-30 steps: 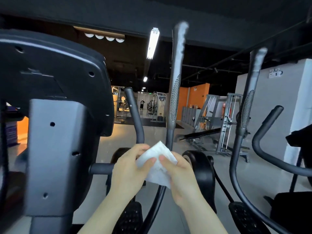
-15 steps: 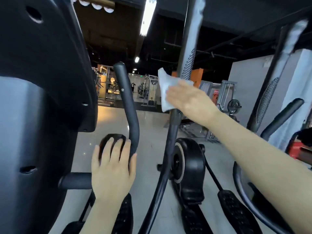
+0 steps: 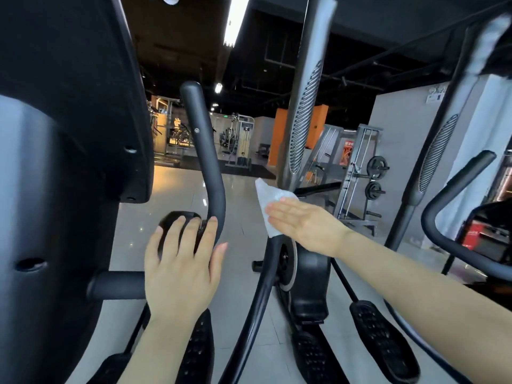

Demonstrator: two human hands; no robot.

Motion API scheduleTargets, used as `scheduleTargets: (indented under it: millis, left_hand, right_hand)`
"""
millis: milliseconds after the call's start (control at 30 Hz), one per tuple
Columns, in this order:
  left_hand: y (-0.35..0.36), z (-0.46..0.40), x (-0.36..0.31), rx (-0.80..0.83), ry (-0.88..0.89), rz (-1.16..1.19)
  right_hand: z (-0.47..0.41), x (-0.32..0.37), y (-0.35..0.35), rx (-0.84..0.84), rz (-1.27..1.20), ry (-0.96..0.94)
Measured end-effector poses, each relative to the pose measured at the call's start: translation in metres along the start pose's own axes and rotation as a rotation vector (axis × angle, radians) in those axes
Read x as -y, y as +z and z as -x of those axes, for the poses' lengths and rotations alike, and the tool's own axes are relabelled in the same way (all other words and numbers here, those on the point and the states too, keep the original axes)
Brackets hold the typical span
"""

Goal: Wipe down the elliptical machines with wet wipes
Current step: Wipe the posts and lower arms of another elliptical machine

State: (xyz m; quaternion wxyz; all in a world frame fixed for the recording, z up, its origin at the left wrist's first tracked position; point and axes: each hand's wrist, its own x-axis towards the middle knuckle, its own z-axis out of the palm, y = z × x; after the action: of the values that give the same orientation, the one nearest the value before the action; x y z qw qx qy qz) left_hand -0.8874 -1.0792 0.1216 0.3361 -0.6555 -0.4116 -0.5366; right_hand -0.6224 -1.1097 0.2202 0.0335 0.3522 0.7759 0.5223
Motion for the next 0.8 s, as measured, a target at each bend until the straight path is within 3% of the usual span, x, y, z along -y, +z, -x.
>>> scheduleTargets:
  millis: [100, 267, 333, 433, 533, 633, 800]
  left_hand:
    - [-0.001, 0.0, 0.0, 0.014, 0.034, 0.049]
    - [-0.002, 0.0, 0.004, 0.042, 0.055, 0.144]
    - [-0.004, 0.001, 0.006, 0.068, 0.064, 0.193]
    - [-0.011, 0.001, 0.012, 0.127, 0.068, 0.332]
    - [-0.033, -0.001, 0.007, 0.222, -0.003, 0.613]
    - [-0.066, 0.003, -0.017, 0.34, -0.132, 0.933]
    - [-0.135, 0.027, -0.047, 0.602, -0.584, 1.471]
  right_hand:
    - [0.015, 0.038, 0.022, 0.083, -0.058, -0.014]
    - [0.027, 0.106, 0.032, 0.474, -0.375, 0.05]
    - [0.027, 0.118, 0.024, 0.556, -0.544, 0.159]
    - [0.024, 0.119, -0.011, 0.317, -0.759, 0.335]
    - [0.024, 0.115, -0.057, 0.084, -0.984, 0.606]
    - [0.018, 0.115, -0.107, 0.022, -1.281, 0.839]
    - [0.025, 0.143, -0.164, 0.027, -1.562, 1.045]
